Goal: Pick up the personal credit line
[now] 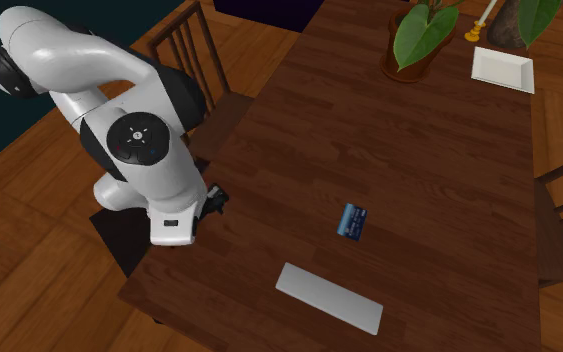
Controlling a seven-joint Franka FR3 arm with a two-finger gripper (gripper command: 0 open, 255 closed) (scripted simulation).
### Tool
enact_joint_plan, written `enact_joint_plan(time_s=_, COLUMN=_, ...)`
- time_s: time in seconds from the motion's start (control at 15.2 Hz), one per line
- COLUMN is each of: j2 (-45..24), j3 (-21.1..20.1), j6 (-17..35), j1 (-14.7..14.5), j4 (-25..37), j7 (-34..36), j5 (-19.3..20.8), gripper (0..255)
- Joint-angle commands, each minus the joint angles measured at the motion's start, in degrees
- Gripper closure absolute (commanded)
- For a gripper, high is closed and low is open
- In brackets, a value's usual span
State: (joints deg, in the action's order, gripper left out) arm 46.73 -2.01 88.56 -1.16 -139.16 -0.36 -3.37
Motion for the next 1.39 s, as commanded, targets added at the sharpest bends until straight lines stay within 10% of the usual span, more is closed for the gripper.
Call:
enact_joint_plan(time_s=0.0, j2=0.0, j3=0.0, j6=0.0, j1=0.0, j4=0.0, j7=0.0, j5=0.0, gripper=0)
enact_joint_plan(time_s=1.32, j2=-32.45, j3=-18.65, j6=0.76, j1=4.83, j4=27.94, j7=59.16, j5=-25.5, gripper=0)
